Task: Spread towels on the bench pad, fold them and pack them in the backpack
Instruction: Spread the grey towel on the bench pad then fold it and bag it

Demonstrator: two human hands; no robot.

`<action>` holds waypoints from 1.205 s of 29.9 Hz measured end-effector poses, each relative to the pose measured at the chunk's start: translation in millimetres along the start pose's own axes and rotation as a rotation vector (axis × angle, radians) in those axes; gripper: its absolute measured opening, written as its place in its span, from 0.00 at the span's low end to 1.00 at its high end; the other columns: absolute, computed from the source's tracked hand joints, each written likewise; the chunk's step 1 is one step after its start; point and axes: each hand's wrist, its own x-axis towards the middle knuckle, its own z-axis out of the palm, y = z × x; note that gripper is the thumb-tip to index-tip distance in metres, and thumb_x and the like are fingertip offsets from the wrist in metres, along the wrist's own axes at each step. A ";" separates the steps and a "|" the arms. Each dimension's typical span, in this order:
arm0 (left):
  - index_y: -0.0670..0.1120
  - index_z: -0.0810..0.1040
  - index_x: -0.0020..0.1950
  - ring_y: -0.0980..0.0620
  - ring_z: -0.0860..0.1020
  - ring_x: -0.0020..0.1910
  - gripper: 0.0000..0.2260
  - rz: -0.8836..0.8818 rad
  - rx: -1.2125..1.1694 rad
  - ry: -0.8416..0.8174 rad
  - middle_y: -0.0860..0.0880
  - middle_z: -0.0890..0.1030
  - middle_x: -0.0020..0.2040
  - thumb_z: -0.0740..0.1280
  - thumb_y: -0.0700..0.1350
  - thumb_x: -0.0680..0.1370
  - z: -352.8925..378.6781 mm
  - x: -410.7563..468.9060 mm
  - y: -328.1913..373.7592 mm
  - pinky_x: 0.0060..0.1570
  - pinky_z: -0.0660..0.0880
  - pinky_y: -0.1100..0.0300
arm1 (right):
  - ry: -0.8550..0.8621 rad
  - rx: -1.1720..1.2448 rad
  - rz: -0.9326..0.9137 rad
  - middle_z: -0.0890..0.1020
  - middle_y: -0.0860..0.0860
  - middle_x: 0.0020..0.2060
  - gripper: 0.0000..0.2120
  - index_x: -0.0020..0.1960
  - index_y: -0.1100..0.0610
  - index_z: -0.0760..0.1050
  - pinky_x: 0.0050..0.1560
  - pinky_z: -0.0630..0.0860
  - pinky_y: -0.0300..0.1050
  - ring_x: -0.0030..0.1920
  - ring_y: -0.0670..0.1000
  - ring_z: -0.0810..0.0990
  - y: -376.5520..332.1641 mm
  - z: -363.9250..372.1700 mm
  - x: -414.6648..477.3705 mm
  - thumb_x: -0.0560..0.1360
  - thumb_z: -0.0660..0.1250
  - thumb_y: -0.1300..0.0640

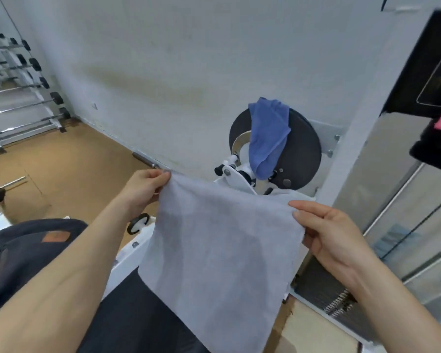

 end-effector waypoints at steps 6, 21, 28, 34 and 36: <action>0.38 0.82 0.47 0.48 0.75 0.41 0.09 -0.028 -0.021 -0.067 0.42 0.79 0.43 0.67 0.44 0.79 60.3 72.9 -18.6 0.40 0.71 0.56 | 0.219 0.021 -0.054 0.84 0.58 0.45 0.09 0.48 0.60 0.81 0.44 0.77 0.46 0.43 0.54 0.81 0.3 -26.4 43.4 0.77 0.64 0.69; 0.43 0.83 0.41 0.48 0.75 0.36 0.13 -0.201 0.196 -0.097 0.46 0.80 0.36 0.67 0.51 0.78 129.0 119.7 -93.5 0.40 0.73 0.56 | 0.390 -0.137 0.121 0.84 0.55 0.53 0.08 0.49 0.57 0.83 0.55 0.76 0.52 0.57 0.58 0.80 41.6 -55.0 114.2 0.77 0.65 0.62; 0.48 0.76 0.50 0.52 0.73 0.46 0.02 -0.068 0.385 -0.235 0.53 0.75 0.40 0.67 0.43 0.79 143.4 123.3 -78.6 0.39 0.68 0.64 | 0.268 -0.234 0.169 0.84 0.52 0.54 0.09 0.56 0.53 0.82 0.55 0.78 0.52 0.55 0.52 0.81 38.6 -51.7 107.2 0.77 0.69 0.59; 0.46 0.77 0.44 0.50 0.76 0.37 0.05 -0.086 0.208 -0.169 0.49 0.79 0.37 0.73 0.40 0.74 139.1 123.4 -79.4 0.38 0.72 0.61 | 0.277 -0.242 0.195 0.82 0.58 0.47 0.08 0.53 0.61 0.79 0.40 0.77 0.46 0.42 0.53 0.79 29.5 -50.8 108.3 0.74 0.70 0.64; 0.47 0.80 0.45 0.50 0.77 0.37 0.04 -0.117 0.081 -0.150 0.47 0.82 0.38 0.74 0.42 0.74 134.9 121.6 -79.8 0.42 0.75 0.57 | 0.271 -0.255 0.232 0.80 0.55 0.43 0.06 0.52 0.60 0.78 0.36 0.72 0.42 0.38 0.51 0.76 26.8 -50.0 109.0 0.75 0.70 0.63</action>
